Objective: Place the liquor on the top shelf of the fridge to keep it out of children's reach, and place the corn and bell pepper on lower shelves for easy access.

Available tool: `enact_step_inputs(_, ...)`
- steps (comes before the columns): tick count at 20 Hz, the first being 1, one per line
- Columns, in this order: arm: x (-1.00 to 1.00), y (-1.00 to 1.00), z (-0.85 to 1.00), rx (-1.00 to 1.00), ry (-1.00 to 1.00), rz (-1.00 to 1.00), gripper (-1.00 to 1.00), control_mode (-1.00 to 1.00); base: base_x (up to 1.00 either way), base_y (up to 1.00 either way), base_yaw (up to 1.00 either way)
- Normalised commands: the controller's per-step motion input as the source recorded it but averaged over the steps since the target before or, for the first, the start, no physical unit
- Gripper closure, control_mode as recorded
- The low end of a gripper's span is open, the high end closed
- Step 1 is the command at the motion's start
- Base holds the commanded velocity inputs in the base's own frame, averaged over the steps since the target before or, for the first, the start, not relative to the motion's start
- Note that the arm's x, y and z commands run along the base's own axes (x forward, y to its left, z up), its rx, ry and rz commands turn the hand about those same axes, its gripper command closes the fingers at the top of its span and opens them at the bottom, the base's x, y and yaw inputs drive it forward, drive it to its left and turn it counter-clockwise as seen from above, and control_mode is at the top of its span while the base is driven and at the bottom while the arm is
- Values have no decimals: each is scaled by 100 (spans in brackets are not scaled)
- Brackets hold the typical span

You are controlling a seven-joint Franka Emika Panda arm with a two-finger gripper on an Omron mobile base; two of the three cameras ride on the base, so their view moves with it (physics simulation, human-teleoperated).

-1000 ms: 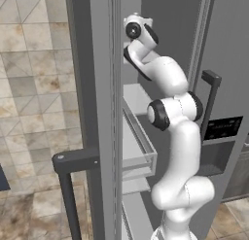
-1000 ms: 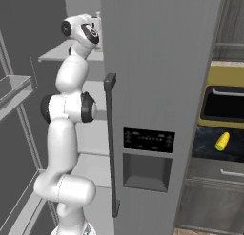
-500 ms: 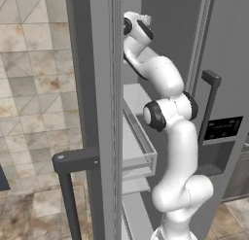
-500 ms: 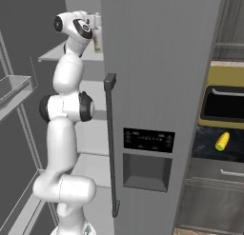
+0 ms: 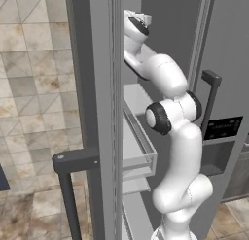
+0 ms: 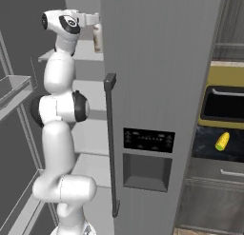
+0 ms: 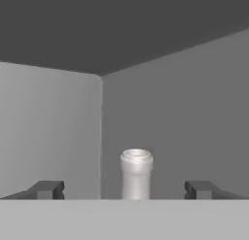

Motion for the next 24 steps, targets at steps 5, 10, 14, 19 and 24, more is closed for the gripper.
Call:
enact_step_inputs(5,-66,0,-54,-1,-2,-6,-100,-100,0,0,0)
enact_step_inputs(10,-96,-13,-30,5,-6,-1,-100,-100,0,0,0)
enact_step_inputs(14,-97,-43,0,13,0,0,-100,-100,0,0,0)
enact_step_inputs(19,-100,-50,0,19,0,0,-100,-100,0,0,0)
enact_step_inputs(24,-94,-39,8,17,0,5,-100,-100,0,0,0)
